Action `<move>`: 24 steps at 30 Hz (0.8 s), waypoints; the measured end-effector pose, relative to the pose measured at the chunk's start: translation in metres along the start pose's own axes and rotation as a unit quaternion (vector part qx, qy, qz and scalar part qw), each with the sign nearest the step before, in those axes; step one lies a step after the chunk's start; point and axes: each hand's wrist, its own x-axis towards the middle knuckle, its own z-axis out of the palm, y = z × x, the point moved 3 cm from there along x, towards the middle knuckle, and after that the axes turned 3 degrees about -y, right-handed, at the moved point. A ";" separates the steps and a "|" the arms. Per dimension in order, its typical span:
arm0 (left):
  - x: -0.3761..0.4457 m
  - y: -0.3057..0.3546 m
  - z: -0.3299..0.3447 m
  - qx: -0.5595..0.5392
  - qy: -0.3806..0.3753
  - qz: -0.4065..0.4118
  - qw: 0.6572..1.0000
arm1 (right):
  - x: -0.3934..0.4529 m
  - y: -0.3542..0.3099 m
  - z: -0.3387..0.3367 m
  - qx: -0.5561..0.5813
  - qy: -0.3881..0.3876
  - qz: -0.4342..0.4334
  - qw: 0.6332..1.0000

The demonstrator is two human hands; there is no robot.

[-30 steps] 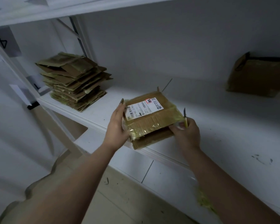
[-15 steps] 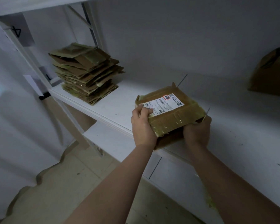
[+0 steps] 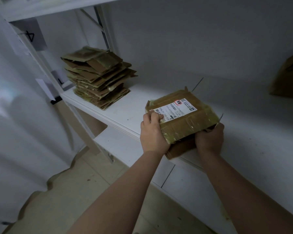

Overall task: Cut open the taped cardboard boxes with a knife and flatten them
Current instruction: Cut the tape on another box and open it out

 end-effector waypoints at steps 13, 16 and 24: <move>-0.001 -0.024 -0.047 -0.097 -0.338 0.120 0.929 | 0.013 0.005 -0.053 0.017 -0.082 0.024 0.996; -0.005 -0.018 -0.048 -0.067 -0.325 0.112 0.937 | 0.016 -0.009 -0.060 0.106 -0.058 0.019 0.992; -0.012 0.006 -0.038 0.108 -0.297 0.180 0.932 | 0.035 -0.035 -0.083 0.094 0.144 -0.015 0.985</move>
